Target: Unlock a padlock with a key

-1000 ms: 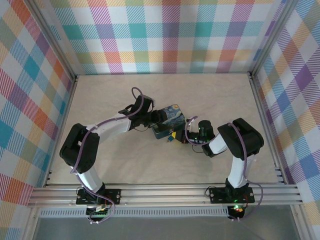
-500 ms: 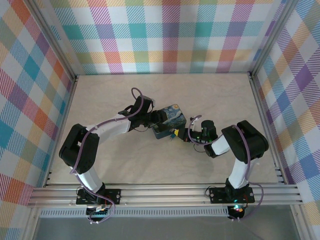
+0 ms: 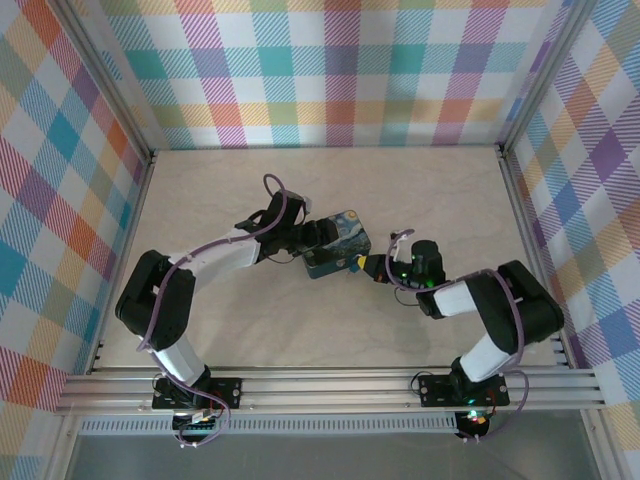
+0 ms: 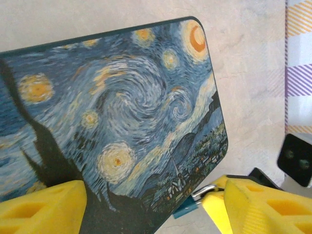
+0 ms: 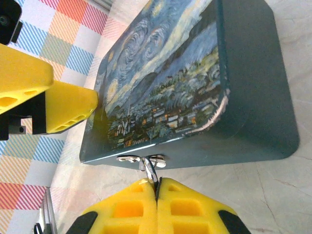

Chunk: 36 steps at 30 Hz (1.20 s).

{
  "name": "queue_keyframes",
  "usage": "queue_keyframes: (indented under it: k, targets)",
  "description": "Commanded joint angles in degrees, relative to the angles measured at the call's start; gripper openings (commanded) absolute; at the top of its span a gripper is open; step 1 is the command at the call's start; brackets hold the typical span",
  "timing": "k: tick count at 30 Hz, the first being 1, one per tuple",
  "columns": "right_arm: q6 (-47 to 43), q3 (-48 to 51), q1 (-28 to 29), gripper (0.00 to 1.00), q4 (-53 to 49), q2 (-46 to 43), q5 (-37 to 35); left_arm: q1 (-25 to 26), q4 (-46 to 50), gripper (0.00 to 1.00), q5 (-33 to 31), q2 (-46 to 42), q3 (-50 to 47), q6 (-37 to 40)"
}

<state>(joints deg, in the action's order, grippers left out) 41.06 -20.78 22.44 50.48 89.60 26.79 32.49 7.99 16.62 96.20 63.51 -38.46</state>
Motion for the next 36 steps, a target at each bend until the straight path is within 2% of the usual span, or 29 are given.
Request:
queue_keyframes:
  k: [1,5,11,17,21,26,36]
  targets:
    - [-3.2,0.1,-0.4,0.0,-9.5,-5.8,-1.0,-1.7,5.8,0.77,-2.9,-4.8,2.0,4.5]
    - [-5.4,-2.3,-0.4,0.0,-26.9,-16.1,-1.5,-2.0,10.7,0.82,-9.1,-10.8,1.4,8.9]
    - [-7.5,-8.1,-0.3,0.0,-55.4,-29.1,-3.1,-2.3,10.2,0.87,-14.7,-19.2,-4.4,10.3]
    - [-5.2,-11.3,-0.2,0.0,-71.1,-33.2,-2.6,-2.3,8.4,0.88,-19.6,-25.6,-11.9,8.6]
    - [-4.6,-10.7,0.1,0.0,-72.8,-30.8,-0.9,-2.6,10.1,0.91,-22.8,-28.6,-14.5,8.5]
    - [-4.3,-8.7,0.3,0.0,-69.2,-24.7,-1.4,-3.0,12.3,0.91,-24.3,-30.8,-15.2,8.9]
    - [-5.2,-8.2,0.5,0.01,-62.3,-14.1,-0.8,-3.1,13.1,0.92,-24.4,-31.7,-15.4,9.2]
